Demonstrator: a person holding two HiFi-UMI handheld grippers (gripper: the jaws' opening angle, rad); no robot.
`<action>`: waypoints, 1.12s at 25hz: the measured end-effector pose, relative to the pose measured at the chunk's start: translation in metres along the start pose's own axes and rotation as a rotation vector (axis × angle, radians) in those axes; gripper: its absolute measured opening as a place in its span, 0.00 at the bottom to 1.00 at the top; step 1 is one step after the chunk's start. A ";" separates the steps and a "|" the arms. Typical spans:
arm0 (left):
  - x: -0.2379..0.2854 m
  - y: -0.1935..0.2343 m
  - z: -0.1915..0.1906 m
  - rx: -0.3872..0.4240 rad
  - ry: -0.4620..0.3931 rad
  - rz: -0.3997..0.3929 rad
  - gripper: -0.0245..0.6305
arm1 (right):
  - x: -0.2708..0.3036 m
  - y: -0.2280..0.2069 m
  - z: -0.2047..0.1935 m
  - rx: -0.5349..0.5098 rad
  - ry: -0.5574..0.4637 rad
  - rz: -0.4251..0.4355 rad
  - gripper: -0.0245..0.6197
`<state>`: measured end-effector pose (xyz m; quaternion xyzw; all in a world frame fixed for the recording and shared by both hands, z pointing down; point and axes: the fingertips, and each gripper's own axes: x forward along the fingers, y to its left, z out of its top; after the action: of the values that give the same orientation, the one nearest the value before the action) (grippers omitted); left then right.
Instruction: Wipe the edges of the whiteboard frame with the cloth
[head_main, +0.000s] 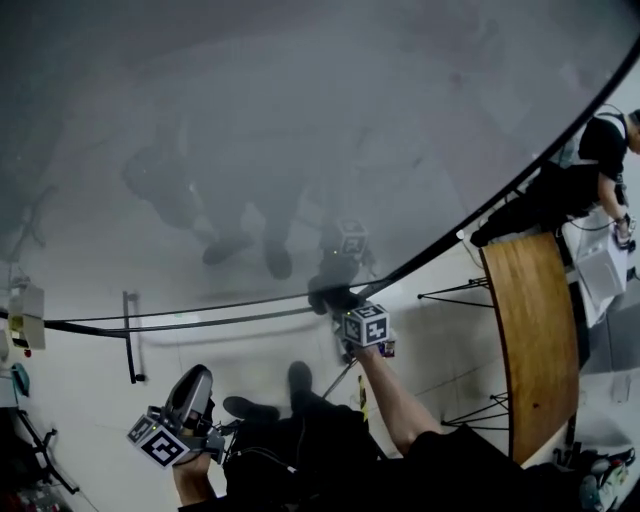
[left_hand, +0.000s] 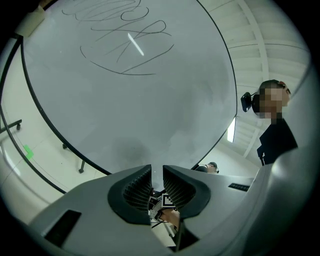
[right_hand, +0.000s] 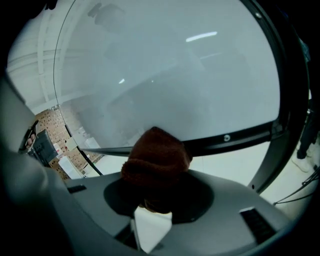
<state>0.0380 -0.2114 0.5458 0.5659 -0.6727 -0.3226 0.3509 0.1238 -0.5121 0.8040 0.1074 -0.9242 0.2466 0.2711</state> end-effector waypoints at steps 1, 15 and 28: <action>-0.007 0.003 0.005 0.001 -0.012 0.000 0.13 | 0.004 0.006 -0.001 0.004 0.005 0.000 0.26; -0.096 0.043 0.042 -0.015 -0.107 0.021 0.19 | 0.049 0.092 -0.007 0.018 0.059 0.019 0.26; -0.174 0.088 0.073 0.037 -0.134 0.073 0.19 | 0.098 0.174 -0.015 0.007 0.101 0.028 0.26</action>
<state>-0.0504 -0.0234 0.5607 0.5247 -0.7208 -0.3340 0.3060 -0.0085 -0.3618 0.7997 0.0829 -0.9099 0.2586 0.3137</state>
